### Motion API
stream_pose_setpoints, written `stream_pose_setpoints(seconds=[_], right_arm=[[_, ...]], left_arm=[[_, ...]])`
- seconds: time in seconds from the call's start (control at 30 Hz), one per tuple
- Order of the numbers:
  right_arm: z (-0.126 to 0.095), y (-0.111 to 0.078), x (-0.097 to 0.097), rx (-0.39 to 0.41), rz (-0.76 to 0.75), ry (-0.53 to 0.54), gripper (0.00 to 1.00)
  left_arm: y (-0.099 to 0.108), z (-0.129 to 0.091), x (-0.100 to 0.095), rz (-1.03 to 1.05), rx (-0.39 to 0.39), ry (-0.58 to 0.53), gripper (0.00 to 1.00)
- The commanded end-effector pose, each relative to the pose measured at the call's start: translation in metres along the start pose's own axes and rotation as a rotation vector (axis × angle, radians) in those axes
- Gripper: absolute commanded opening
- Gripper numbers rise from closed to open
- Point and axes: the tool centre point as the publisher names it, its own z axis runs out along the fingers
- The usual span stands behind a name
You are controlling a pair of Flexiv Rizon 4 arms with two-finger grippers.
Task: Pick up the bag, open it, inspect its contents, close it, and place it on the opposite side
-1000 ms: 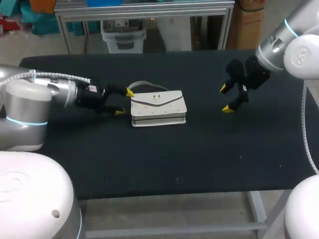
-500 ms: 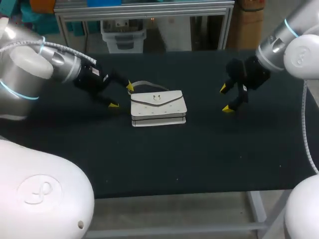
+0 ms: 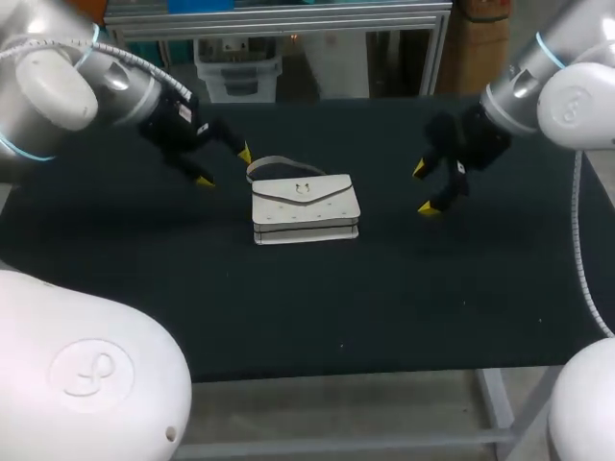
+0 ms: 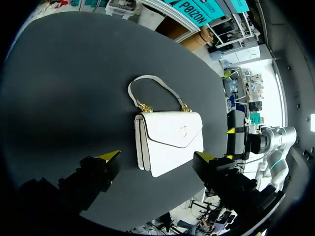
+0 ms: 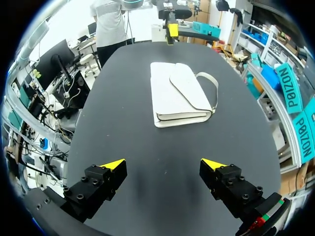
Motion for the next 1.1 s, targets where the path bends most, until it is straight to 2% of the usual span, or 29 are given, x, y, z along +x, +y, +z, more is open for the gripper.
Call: stream_pose_setpoints(seconds=[0.03, 0.1, 0.2, 0.5, 0.6, 1.0, 1.03, 1.07, 1.1], right_arm=[[0.007, 0.012, 0.005, 0.008, -0.031, -0.014, 1.00], [0.008, 0.015, 0.007, 0.015, -0.028, -0.021, 1.00], [0.010, 0.023, 0.014, 0.026, -0.063, -0.060, 1.00], [0.024, 0.047, 0.026, 0.051, -0.195, -0.124, 1.00], [0.028, 0.056, 0.027, 0.040, -0.215, -0.131, 1.00], [0.028, 0.056, 0.027, 0.040, -0.215, -0.131, 1.00], [0.028, 0.056, 0.027, 0.040, -0.215, -0.131, 1.00], [0.028, 0.056, 0.027, 0.040, -0.215, -0.131, 1.00], [0.031, 0.061, 0.025, 0.045, -0.228, -0.128, 1.00]], left_arm=[[0.004, -0.014, 0.006, 0.095, -0.054, -0.074, 1.00], [0.003, -0.016, 0.007, 0.128, -0.056, -0.074, 1.00], [0.001, -0.018, 0.005, 0.221, -0.107, -0.077, 1.00], [-0.003, -0.022, 0.001, 0.450, -0.412, -0.053, 1.00], [-0.003, -0.022, 0.001, 0.450, -0.412, -0.053, 1.00], [-0.003, -0.022, 0.001, 0.450, -0.412, -0.053, 1.00], [-0.002, -0.021, 0.003, 0.498, -0.398, -0.092, 1.00], [-0.003, -0.021, 0.004, 0.503, -0.327, -0.122, 1.00], [-0.004, -0.020, 0.006, 0.555, -0.290, -0.164, 1.00]])
